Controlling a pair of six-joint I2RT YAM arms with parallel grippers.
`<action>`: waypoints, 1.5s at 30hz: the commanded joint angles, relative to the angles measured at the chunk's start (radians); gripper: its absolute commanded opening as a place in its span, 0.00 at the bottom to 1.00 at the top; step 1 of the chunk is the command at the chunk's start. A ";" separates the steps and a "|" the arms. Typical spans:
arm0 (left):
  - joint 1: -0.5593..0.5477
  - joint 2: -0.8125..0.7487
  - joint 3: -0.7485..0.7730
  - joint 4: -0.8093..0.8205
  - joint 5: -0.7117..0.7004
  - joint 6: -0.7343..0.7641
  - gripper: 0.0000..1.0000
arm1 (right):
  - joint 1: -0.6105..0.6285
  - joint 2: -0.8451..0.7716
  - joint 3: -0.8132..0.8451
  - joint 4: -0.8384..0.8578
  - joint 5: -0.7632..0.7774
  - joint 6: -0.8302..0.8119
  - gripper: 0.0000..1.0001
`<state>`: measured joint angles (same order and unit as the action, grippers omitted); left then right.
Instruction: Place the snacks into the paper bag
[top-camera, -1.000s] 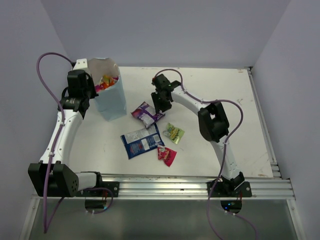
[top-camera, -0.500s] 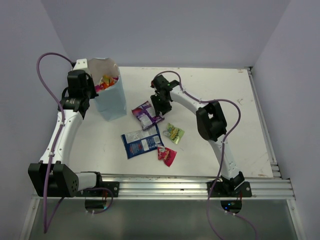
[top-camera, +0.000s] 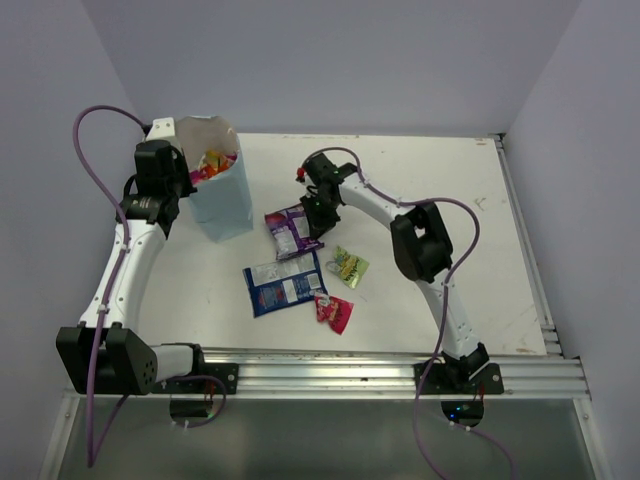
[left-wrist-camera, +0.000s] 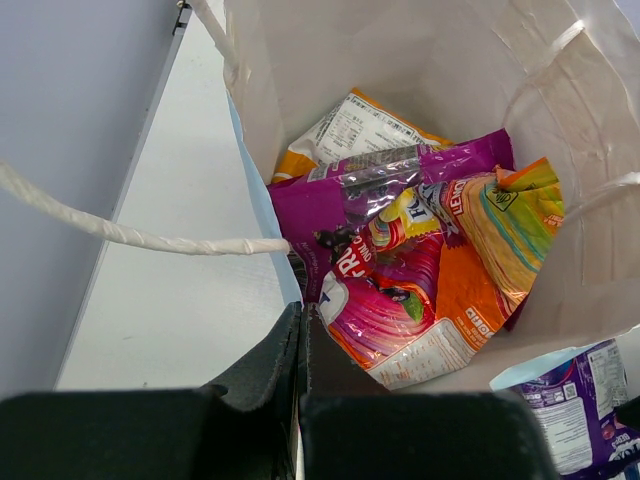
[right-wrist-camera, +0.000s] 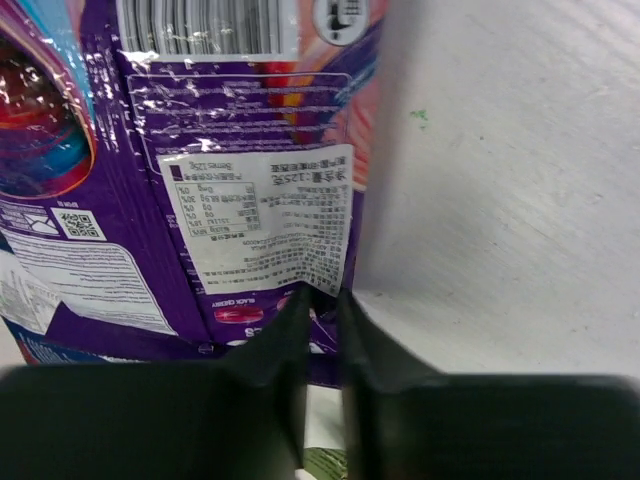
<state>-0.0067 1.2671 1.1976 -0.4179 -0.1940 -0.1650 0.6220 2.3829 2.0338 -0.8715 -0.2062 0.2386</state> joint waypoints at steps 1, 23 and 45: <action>0.007 -0.028 -0.007 0.025 -0.001 0.001 0.00 | 0.002 0.059 -0.089 -0.100 0.021 -0.036 0.02; 0.005 -0.006 0.007 0.028 0.037 -0.001 0.00 | 0.002 -0.175 0.537 0.079 0.268 0.120 0.00; -0.006 0.015 0.005 0.030 0.071 -0.019 0.00 | 0.168 -0.053 0.574 1.020 -0.005 0.528 0.00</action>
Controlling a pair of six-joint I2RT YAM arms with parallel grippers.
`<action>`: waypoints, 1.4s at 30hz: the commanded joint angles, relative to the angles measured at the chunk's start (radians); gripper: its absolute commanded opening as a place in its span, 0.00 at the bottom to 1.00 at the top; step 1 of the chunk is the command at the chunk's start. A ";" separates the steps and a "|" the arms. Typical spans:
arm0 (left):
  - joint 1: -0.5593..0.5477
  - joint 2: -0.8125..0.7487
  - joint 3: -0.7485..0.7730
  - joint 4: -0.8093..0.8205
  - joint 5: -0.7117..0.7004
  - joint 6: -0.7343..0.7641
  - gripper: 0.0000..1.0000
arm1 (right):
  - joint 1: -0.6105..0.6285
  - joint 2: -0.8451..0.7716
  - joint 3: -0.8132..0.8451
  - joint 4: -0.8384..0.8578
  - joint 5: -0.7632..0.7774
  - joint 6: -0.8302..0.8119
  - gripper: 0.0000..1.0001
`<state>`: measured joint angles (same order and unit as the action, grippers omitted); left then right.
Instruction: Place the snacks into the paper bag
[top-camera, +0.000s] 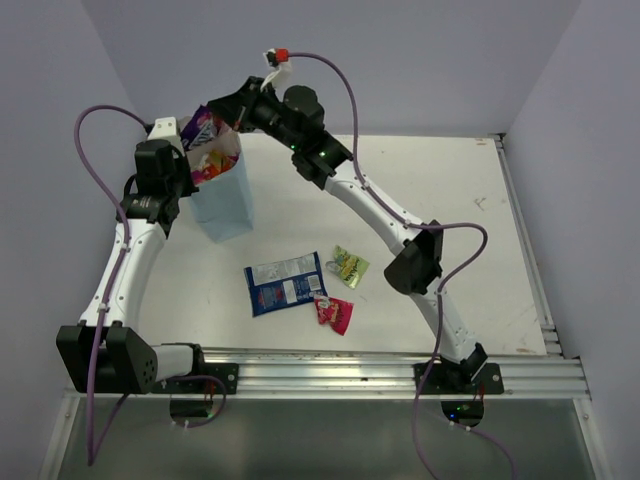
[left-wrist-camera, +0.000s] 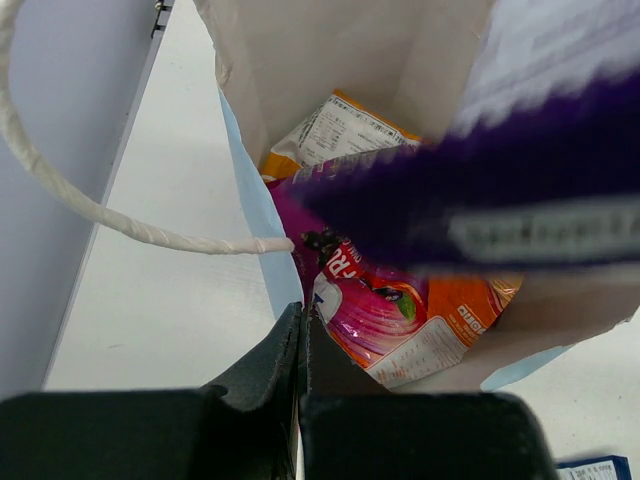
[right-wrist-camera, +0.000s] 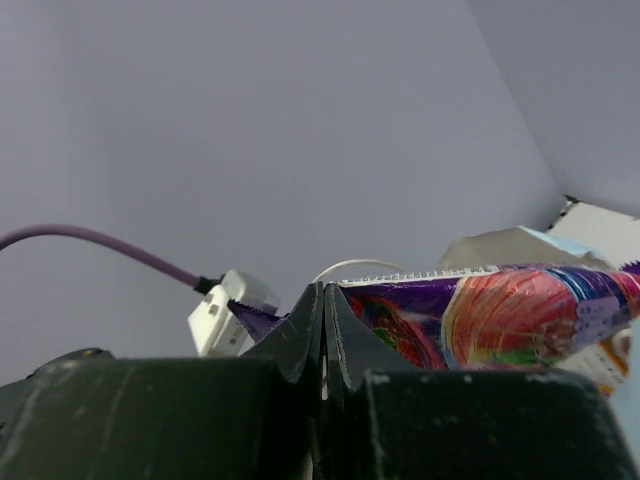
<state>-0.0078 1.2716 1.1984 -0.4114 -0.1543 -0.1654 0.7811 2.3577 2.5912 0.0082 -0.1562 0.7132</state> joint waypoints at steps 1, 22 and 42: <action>-0.004 0.011 0.004 0.022 0.033 -0.019 0.00 | 0.012 -0.032 -0.030 0.127 -0.062 0.058 0.00; -0.004 -0.003 -0.016 0.034 0.025 -0.014 0.00 | 0.083 0.153 -0.049 -0.192 -0.019 -0.161 0.00; -0.004 -0.014 -0.014 0.039 0.030 -0.016 0.00 | 0.070 -0.480 -0.800 -0.444 0.127 -0.632 0.99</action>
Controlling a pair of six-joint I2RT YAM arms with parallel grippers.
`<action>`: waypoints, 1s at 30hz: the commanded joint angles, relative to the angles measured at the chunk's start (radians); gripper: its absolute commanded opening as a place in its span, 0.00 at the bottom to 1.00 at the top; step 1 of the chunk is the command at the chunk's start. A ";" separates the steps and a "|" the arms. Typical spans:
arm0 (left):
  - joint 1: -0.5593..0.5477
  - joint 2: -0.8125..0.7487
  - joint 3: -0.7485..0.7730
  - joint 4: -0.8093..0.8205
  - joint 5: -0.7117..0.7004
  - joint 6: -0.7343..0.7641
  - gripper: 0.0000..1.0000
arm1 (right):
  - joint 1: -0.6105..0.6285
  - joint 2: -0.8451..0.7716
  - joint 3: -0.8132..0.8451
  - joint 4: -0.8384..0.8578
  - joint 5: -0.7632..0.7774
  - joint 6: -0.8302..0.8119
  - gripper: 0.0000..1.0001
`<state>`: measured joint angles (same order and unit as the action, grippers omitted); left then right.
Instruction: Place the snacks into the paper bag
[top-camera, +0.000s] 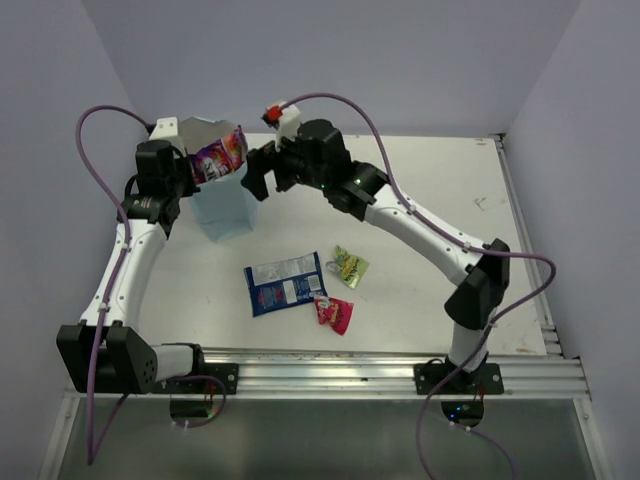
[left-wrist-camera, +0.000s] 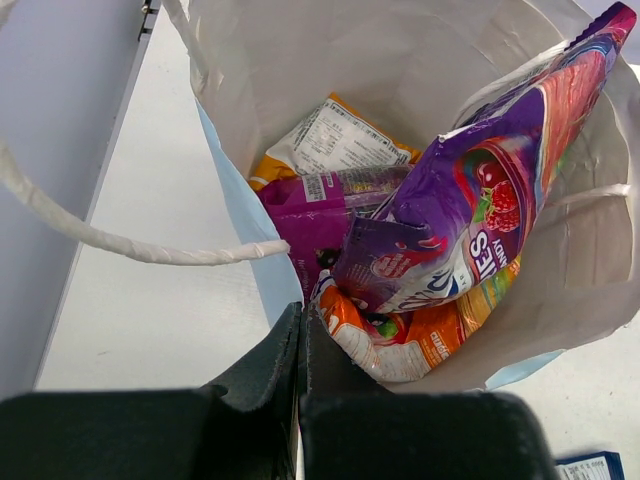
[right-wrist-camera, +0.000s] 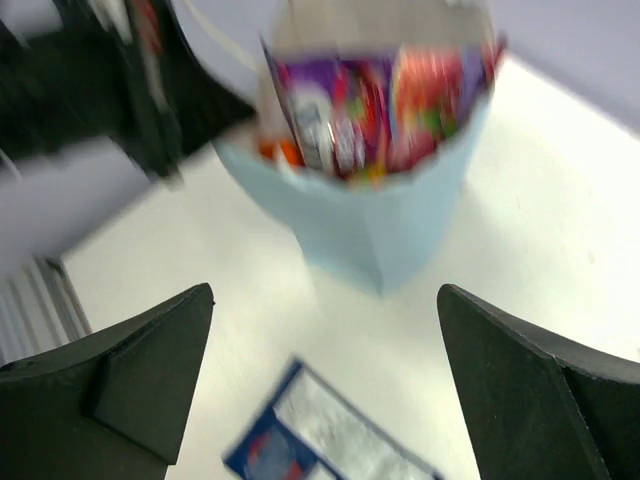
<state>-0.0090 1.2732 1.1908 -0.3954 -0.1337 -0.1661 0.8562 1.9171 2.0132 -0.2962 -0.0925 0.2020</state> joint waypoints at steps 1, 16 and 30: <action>-0.003 -0.011 0.001 0.020 0.009 -0.013 0.00 | -0.006 -0.046 -0.272 -0.161 0.065 -0.121 0.99; -0.002 -0.005 0.033 0.010 -0.003 -0.007 0.00 | -0.005 0.108 -0.564 -0.247 0.050 -0.156 0.95; -0.002 0.000 0.039 -0.003 -0.010 -0.021 0.00 | -0.002 0.152 -0.619 -0.314 0.080 -0.147 0.00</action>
<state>-0.0090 1.2751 1.1988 -0.4061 -0.1356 -0.1730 0.8505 2.0293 1.4212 -0.5121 -0.0662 0.0673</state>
